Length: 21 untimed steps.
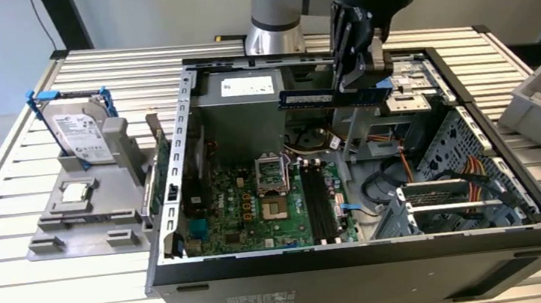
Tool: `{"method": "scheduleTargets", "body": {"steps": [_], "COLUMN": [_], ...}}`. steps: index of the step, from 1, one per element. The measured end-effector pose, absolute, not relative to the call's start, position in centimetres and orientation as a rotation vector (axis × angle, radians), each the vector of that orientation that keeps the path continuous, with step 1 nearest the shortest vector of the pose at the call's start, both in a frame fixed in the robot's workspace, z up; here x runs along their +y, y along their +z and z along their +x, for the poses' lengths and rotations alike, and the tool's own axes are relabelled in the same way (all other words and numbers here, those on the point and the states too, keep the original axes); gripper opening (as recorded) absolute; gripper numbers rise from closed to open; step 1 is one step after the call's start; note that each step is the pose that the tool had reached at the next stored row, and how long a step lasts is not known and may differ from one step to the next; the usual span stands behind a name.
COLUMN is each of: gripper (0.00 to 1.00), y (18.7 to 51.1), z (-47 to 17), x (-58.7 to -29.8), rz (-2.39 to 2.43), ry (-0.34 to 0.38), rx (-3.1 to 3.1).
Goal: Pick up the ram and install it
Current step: 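Insert the ram into the slot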
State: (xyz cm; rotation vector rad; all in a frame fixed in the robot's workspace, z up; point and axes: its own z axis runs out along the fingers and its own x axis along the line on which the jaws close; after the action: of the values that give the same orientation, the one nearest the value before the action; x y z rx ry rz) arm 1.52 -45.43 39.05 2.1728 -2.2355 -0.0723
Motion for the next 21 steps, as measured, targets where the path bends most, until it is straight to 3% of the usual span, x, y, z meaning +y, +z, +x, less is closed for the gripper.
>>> {"method": "scheduleTargets", "body": {"steps": [21], "gripper": [0.0], "y": [39.05], "z": [1.52], "x": [-45.43], "rz": [1.956], "ry": [-0.076], "rx": [-2.433]}}
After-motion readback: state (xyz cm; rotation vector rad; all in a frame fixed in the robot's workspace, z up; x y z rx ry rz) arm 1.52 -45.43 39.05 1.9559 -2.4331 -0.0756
